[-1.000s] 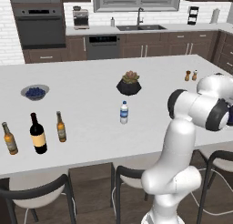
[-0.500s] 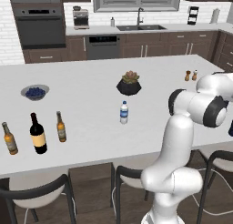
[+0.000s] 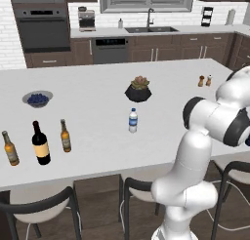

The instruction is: Move the plastic bottles in the middle to the plastics group, and the glass bottles in the middle to the glass group.

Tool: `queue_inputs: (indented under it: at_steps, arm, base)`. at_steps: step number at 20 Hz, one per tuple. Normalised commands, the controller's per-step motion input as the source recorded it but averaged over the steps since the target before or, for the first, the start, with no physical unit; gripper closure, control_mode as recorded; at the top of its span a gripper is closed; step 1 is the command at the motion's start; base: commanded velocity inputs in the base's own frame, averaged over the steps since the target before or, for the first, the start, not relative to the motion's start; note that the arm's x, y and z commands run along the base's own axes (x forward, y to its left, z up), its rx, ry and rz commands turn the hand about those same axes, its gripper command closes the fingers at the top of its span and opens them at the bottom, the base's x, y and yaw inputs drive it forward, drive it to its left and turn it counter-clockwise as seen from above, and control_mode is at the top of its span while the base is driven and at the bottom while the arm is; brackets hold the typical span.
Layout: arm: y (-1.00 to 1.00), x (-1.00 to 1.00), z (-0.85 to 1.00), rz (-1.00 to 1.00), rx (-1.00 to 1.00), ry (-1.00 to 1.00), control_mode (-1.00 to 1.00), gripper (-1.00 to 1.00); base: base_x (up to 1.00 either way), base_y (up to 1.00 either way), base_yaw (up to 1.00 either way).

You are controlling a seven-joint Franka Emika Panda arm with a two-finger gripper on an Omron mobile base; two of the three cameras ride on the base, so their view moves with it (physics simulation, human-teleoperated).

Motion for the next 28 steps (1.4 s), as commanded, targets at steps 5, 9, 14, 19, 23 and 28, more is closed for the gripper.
queue_inputs:
  at_steps: [5,9,14,19,23,28]
  arm:
    - [1.00,-0.05,0.00,0.42,-0.12,0.00,-1.00,-1.00]
    - [1.00,0.00,0.00,0.53,-0.12,0.00,-1.00,-1.00]
    - [1.00,0.00,0.01,0.48,-0.13,0.00,-1.00,-1.00]
    - [1.00,0.00,0.12,0.38,-0.12,0.05,-1.00,-1.00]
    - [1.00,0.03,0.20,0.30,-0.10,0.13,-1.00,-1.00]
    - [1.00,0.19,0.10,0.15,-0.08,0.11,-1.00,-1.00]
  base:
    - [0.00,0.00,0.00]
    - [0.00,0.00,0.00]
    - [0.00,0.00,0.00]
    - [0.00,0.00,0.00]
    - [0.00,0.00,0.00]
    - [0.00,0.00,0.00]
